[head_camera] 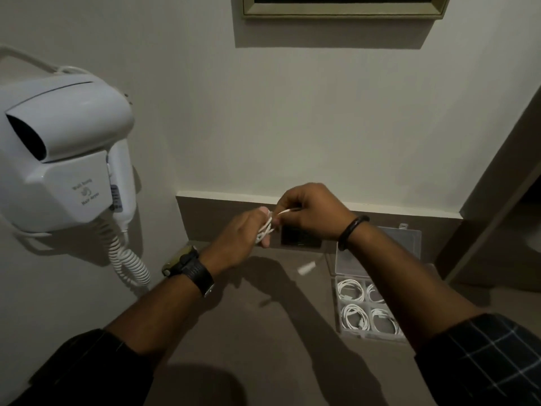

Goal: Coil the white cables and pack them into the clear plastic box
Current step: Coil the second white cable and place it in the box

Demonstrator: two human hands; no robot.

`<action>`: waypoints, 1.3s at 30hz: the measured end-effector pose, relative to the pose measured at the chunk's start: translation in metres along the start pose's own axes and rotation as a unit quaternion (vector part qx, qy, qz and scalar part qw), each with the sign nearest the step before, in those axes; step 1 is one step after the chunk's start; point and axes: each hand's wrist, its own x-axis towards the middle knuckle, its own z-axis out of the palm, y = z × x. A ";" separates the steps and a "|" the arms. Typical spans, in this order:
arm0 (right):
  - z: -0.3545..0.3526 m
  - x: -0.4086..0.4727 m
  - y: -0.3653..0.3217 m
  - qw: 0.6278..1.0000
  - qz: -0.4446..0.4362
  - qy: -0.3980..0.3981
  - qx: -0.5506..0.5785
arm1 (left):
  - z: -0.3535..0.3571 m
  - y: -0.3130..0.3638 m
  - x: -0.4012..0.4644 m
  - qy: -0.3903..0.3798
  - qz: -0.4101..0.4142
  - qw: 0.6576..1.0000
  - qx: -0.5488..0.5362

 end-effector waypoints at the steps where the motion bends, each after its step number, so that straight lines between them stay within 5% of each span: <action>1: -0.006 0.002 0.003 1.000 -0.003 -0.001 0.014 | 0.002 0.002 -0.001 -0.021 -0.003 1.000 0.002; 9: 0.020 -0.006 0.037 0.970 0.080 0.070 0.219 | 0.002 0.023 -0.002 -0.079 -0.064 0.957 -0.273; 18: 0.095 -0.042 -0.015 0.991 0.006 -0.051 -0.127 | -0.014 0.021 0.011 0.035 -0.038 0.929 -0.365; 22: 0.054 -0.036 -0.043 0.971 -0.101 0.001 -0.217 | -0.012 0.017 0.009 0.050 -0.060 0.976 -0.205; 25: 0.009 -0.027 -0.049 0.952 -0.164 0.025 -0.257 | -0.009 0.025 -0.003 -0.008 -0.076 0.974 -0.211; 30: 0.002 -0.030 -0.040 0.959 -0.195 0.046 -0.199 | -0.004 0.046 -0.001 0.009 -0.047 0.999 0.009; 33: 0.007 -0.032 -0.027 0.983 -0.140 0.107 -0.047 | -0.002 0.051 -0.003 -0.101 -0.097 0.990 -0.032; 39: 0.015 -0.047 -0.007 0.976 -0.165 0.085 -0.113 | 0.005 0.046 0.003 -0.183 -0.133 0.965 -0.133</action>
